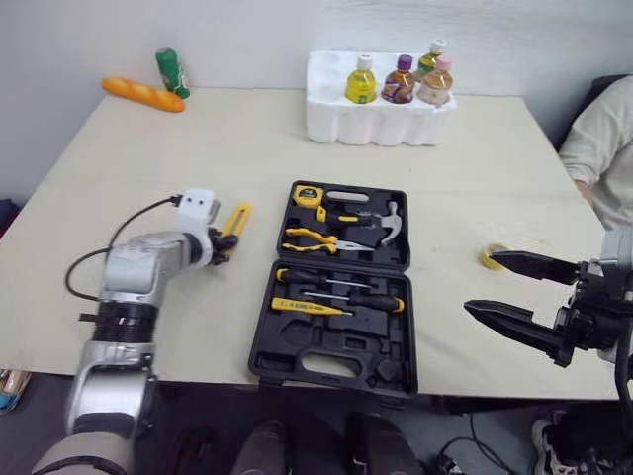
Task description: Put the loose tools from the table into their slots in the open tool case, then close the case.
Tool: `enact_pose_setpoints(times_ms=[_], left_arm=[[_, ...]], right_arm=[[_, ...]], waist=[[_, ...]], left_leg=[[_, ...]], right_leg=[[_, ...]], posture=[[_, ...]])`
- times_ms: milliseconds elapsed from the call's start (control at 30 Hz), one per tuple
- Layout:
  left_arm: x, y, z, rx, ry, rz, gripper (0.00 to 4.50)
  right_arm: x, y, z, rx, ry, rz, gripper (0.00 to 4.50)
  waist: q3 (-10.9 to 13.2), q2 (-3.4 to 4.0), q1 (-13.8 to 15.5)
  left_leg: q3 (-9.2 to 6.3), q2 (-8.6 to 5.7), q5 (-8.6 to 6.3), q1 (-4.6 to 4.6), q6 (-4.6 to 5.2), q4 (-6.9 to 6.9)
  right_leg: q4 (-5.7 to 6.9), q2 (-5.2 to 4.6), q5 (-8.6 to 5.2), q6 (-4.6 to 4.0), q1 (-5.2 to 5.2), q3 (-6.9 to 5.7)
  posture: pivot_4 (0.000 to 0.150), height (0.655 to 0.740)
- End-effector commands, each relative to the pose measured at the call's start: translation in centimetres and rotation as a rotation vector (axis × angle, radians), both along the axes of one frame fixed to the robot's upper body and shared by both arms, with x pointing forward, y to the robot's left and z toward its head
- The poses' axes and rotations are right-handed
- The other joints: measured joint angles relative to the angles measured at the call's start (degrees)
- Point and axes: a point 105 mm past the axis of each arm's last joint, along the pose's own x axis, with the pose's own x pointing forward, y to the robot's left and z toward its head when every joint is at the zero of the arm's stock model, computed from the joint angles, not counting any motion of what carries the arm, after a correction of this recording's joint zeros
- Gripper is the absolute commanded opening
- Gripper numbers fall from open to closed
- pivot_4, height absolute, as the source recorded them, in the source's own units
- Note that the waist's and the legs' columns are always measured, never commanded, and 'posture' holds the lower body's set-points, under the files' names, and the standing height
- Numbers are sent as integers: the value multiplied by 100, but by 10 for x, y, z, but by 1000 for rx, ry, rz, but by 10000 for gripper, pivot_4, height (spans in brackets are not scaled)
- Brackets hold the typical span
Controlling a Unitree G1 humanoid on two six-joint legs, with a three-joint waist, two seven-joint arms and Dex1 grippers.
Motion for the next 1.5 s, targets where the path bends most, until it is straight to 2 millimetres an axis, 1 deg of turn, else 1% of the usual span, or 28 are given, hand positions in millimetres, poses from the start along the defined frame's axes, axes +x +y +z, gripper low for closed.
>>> enact_pose_setpoints(times_ms=[33,100,167,233,300,333,400,467,533,567,700,800,900,1033,1100,1133,1200,1267,1300,1333,1367,1433,1500], left_arm=[[-20,-56,44,-10,-84,-433,12498],[-56,-89,51,-39,-35,-745,12498],[-88,-111,50,-61,40,-956,12498],[-111,-127,41,-39,117,-1104,12498],[-126,-143,29,36,158,-1247,12498],[-127,-149,25,61,161,-1279,12498],[-120,-163,17,77,183,-1264,12498],[-120,-170,7,123,226,-1286,12498],[-124,-170,-2,187,245,-1342,12498],[-124,-171,-7,221,242,-1360,12498],[-117,-172,-22,276,254,-1341,12498],[-117,-169,-25,296,267,-1347,12498],[-115,-168,-28,323,238,-1345,12498],[-120,-167,-29,310,257,-1352,12498],[-124,-168,-23,259,285,-1354,22807],[-125,-169,-20,237,295,-1353,26407],[-127,-169,-15,228,287,-1362,35402],[-129,-165,-4,206,248,-1386,44794],[-130,-164,1,194,235,-1396,44794],[-135,-167,11,130,166,-1454,44794],[-140,-171,22,50,88,-1518,44794],[-145,-173,33,-42,-16,-1577,44794],[-131,-175,24,-79,-121,-1545,44794]], right_arm=[[-6,-2,5,-9,-23,3,45000],[-10,-4,2,-8,6,6,45000],[-16,-6,-1,-7,40,6,45000],[-22,-8,-8,-22,84,8,45000],[-30,-8,-17,-41,135,13,45000],[-33,-8,-20,-45,153,14,45000],[-38,-8,-23,-45,175,15,45000],[-42,-6,-26,-47,184,12,45000],[-44,-6,-28,-52,187,3,45000],[-44,-6,-29,-55,191,-6,45000],[-44,-9,-37,-83,200,-40,45000],[-45,-9,-38,-86,201,-41,45000],[-46,-9,-37,-90,199,-46,45000],[-43,-9,-40,-90,196,-48,45000],[-41,-8,-41,-89,192,-44,45000],[-40,-8,-41,-89,191,-41,45000],[-39,-8,-41,-90,188,-37,45000],[-37,-7,-41,-89,188,-30,45000],[-37,-7,-41,-88,189,-28,45000],[-37,-7,-41,-84,190,-24,45000],[-37,-6,-41,-79,191,-19,45000],[-38,-5,-41,-74,192,-14,45000],[-37,-4,-42,-81,191,-11,45000]], waist=[[2,-4,33],[3,-6,80],[3,-5,96],[3,-5,85],[3,-5,63],[4,-5,63],[5,-7,84],[6,-9,89],[5,-8,37],[5,-7,18],[5,-7,28],[5,-7,40],[5,-7,42],[5,-7,41],[5,-7,37],[5,-7,34],[5,-7,32],[5,-7,35],[5,-7,36],[5,-7,36],[5,-7,36],[5,-7,35],[2,-2,44]], left_leg=[[-1,0,0,-3,0,0],[-8,-1,-2,-17,3,0],[-14,-4,-9,-25,12,1],[-17,-5,-14,-29,21,3],[-16,-7,-17,-32,31,4],[-14,-8,-16,-29,34,3],[-12,-8,-12,-30,40,6],[-10,-10,-13,-29,52,17],[-10,-10,-27,-21,87,16],[-10,-10,-27,-18,88,15],[-11,-6,-27,-15,84,11],[-15,-6,-28,-17,85,13],[-15,-6,-28,-18,85,14],[-16,-6,-28,-16,85,14],[-17,-6,-28,-15,85,14],[-17,-6,-28,-15,86,14],[-19,-6,-28,-17,85,14],[-19,-6,-28,-18,85,15],[-19,-6,-27,-20,84,15],[-20,-6,-25,-20,81,16],[-20,-6,-11,-21,55,16],[-20,-6,-9,-20,53,17],[-21,-6,-10,-20,53,20]], right_leg=[[-2,-1,0,-1,0,0],[-13,-5,0,-1,-3,-4],[-19,-12,0,-1,0,-4],[-31,-12,0,0,5,-3],[-42,-11,1,2,11,-5],[-41,-5,1,3,14,-7],[-42,0,2,6,15,-8],[-49,-1,8,16,17,-4],[-44,-1,13,20,20,4],[-41,-1,12,19,20,6],[-34,-1,7,9,14,6],[-35,-3,6,9,16,4],[-36,-5,7,9,16,4],[-36,-6,7,9,18,4],[-36,-6,6,9,19,4],[-35,-6,6,9,18,4],[-34,-6,6,8,17,3],[-35,-6,6,8,17,3],[-35,-6,6,8,15,3],[-35,-6,6,8,15,2],[-36,-6,6,8,15,1],[-36,-8,6,8,16,0],[-38,-8,6,8,19,0]], posture=[[1500,7367],[1500,7367],[1500,7367],[1500,7367],[1500,7367],[1500,7367],[1500,7367],[1500,7367],[1500,7367],[1500,7367],[1500,7367],[1500,7367],[1500,7367],[1500,7367],[1500,7367],[1500,7367],[1500,7367],[1500,7367],[1500,7367],[1500,7367],[1500,7367],[1500,7367],[1500,7367]])
